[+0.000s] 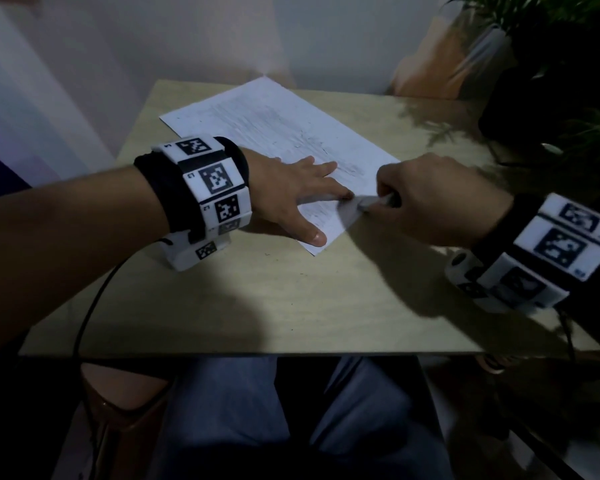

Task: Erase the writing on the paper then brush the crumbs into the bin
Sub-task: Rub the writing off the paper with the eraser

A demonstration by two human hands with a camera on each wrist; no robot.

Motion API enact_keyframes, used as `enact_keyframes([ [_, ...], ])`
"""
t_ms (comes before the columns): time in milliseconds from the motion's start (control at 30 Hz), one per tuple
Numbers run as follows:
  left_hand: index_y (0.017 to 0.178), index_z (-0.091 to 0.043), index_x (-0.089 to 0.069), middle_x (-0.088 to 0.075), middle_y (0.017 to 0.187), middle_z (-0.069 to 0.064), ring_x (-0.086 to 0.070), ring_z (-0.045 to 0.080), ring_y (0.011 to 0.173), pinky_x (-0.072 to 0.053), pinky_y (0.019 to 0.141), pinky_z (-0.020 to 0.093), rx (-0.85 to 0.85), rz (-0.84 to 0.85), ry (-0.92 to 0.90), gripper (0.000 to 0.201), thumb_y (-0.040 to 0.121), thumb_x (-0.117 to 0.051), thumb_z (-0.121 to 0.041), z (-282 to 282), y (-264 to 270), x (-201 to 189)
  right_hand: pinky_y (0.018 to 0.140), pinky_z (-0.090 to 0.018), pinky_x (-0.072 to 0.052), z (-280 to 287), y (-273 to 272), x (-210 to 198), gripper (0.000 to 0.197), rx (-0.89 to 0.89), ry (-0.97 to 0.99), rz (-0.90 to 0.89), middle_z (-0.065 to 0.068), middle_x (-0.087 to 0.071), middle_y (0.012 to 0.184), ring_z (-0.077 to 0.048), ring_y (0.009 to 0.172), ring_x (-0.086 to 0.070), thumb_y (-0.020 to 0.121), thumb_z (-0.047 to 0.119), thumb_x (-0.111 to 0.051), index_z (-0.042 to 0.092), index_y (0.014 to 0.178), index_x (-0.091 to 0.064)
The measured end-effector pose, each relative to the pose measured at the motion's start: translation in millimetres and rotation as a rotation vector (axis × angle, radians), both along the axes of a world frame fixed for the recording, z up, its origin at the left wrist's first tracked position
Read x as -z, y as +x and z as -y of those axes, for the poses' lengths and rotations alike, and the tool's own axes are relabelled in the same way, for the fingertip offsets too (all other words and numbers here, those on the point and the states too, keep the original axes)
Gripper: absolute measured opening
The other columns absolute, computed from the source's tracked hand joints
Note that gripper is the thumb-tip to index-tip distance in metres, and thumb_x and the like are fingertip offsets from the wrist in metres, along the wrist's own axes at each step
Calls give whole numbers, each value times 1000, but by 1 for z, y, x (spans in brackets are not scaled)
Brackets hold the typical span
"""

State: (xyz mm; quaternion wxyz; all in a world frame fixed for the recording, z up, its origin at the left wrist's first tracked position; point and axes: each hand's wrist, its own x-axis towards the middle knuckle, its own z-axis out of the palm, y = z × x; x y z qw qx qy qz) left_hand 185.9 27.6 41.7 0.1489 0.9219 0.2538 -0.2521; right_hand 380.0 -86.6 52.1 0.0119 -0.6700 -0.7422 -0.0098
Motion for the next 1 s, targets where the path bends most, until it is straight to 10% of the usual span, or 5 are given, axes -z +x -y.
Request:
enact_keyframes([
  [167,159,-50,-2,22,169,-7,18,21,156,1,124,59,3,9,-6,89,91,-55,-68,0,0,0,65,-30,-35,4,-13,-4,32,-84,-117,-136,12,-54,72,-19,72,-52,89,55,-62,23,88,-63],
  [367,158,-50,-1,22,168,-8,18,20,156,2,124,59,-3,5,-4,87,92,-55,-67,1,0,-1,63,-37,-45,1,-10,4,35,-24,17,53,-8,-62,81,-35,76,-57,93,51,-53,17,84,-56],
  [533,159,-49,0,23,168,-7,18,20,155,2,125,58,4,-3,-2,87,92,-54,-67,2,1,-2,61,-30,-32,-2,-3,-8,38,-45,-134,-133,14,-52,69,-14,67,-49,84,63,-60,26,84,-63],
  [1000,157,-52,8,24,167,-12,20,20,155,5,125,56,23,-2,-21,90,92,-53,-68,-2,0,1,57,-26,-34,-7,11,-4,43,18,-47,-159,15,-56,69,-8,65,-52,83,65,-57,23,89,-65],
])
